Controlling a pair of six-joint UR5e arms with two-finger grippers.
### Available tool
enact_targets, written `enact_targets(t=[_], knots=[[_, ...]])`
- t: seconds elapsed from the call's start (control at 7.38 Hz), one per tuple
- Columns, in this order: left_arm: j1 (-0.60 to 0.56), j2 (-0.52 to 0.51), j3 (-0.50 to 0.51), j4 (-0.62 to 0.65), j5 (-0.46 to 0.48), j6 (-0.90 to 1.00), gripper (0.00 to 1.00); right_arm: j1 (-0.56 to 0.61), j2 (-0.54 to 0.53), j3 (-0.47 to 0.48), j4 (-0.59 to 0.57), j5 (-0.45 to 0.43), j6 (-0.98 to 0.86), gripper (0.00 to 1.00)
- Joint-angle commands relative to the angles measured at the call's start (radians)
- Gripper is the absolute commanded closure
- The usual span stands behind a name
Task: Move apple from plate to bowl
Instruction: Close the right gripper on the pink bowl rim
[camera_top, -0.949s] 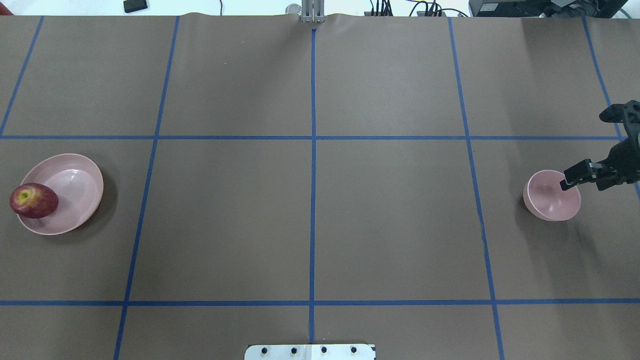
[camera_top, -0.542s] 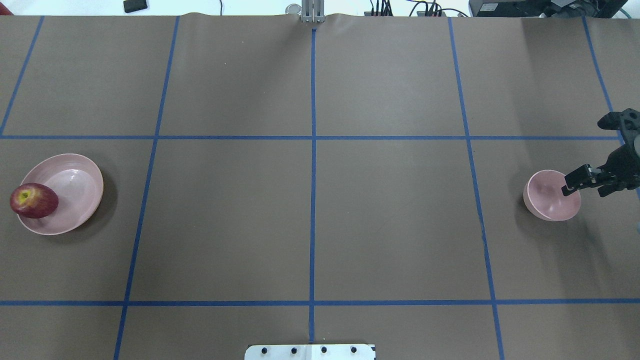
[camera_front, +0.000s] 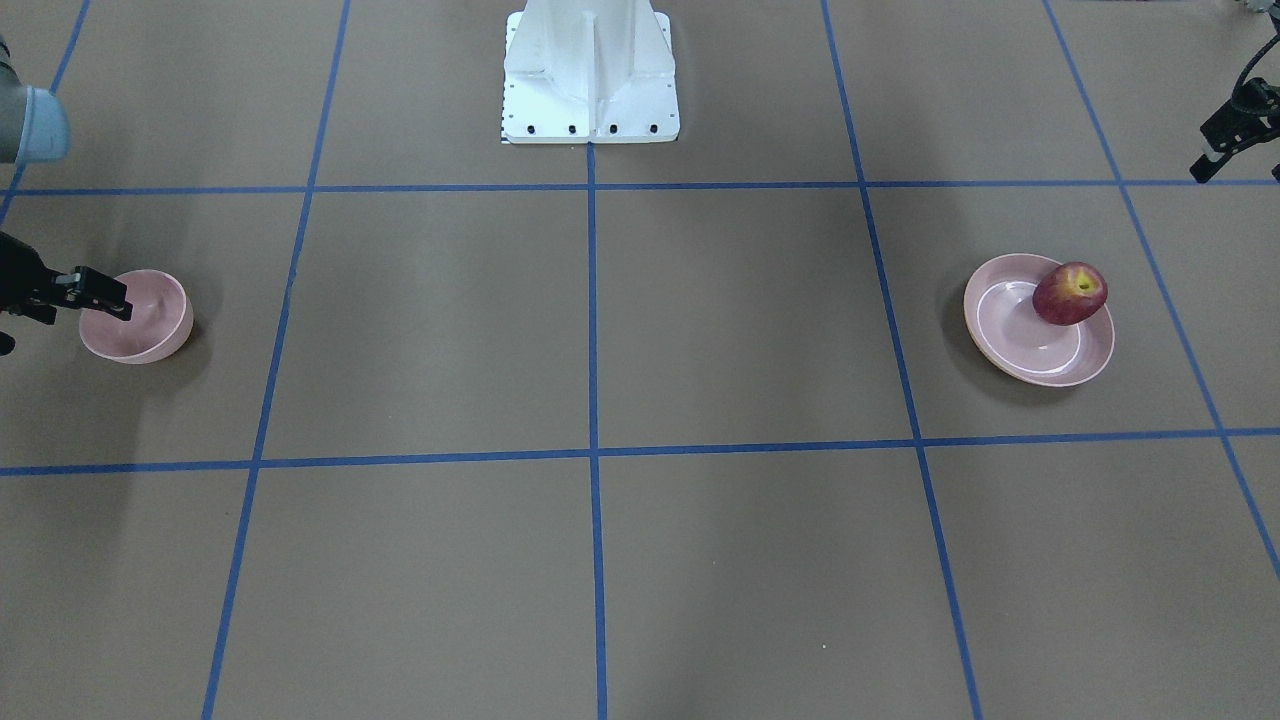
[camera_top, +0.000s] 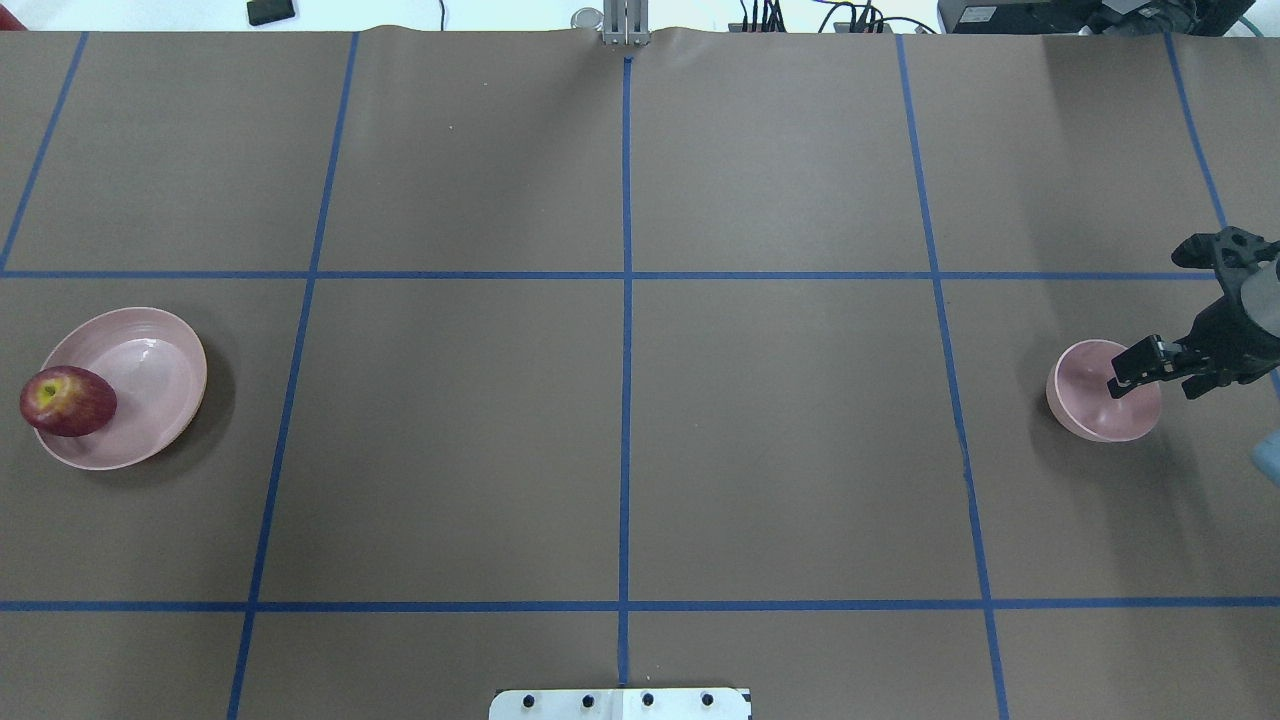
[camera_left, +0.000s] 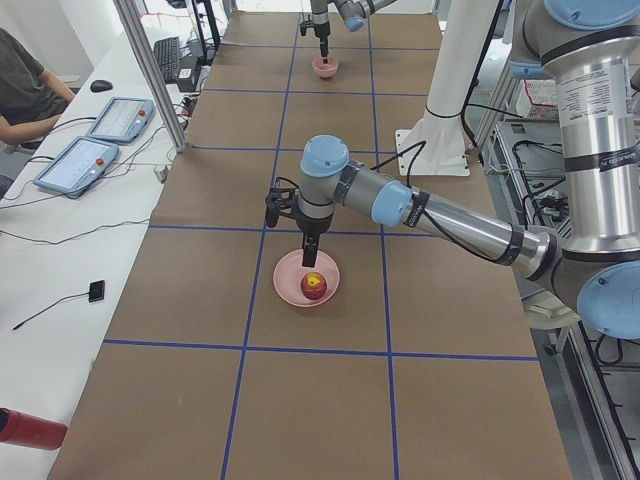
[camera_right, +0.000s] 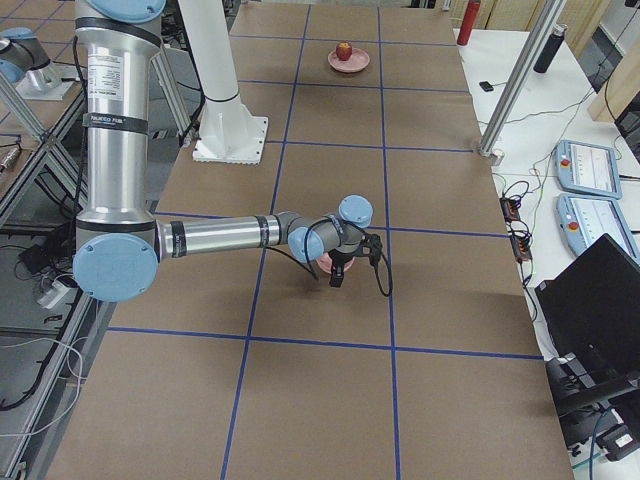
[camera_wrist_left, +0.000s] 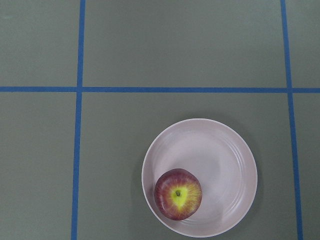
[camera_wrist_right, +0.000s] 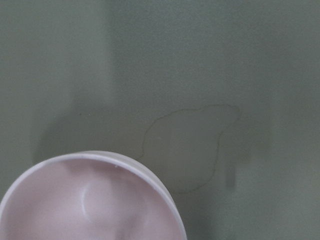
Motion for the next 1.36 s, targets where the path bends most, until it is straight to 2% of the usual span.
enact_targets(t=[0.0, 0.27, 0.41, 0.68, 0.95, 1.22], knots=[[0.000, 0.001, -0.001, 0.000, 0.000, 0.000, 0.02, -0.002, 0.017, -0.017, 0.001, -0.005, 0.002, 0.01], [-0.003, 0.001, -0.009, 0.000, 0.000, 0.000, 0.02, -0.002, 0.015, -0.020, 0.038, -0.007, 0.000, 0.05], [-0.003, 0.001, -0.009, 0.000, 0.000, 0.000, 0.02, -0.002, 0.004, -0.026, 0.061, -0.007, 0.003, 0.27], [-0.003, 0.001, -0.009, 0.000, 0.000, 0.000, 0.02, 0.000, -0.003, -0.047, 0.128, -0.001, 0.012, 1.00], [-0.002, 0.001, -0.008, 0.000, 0.000, 0.000, 0.02, 0.003, 0.012, -0.041, 0.128, 0.031, 0.011, 1.00], [-0.002, 0.001, -0.008, 0.000, 0.000, 0.000, 0.02, 0.099, 0.013, -0.031, 0.128, 0.184, 0.011, 1.00]])
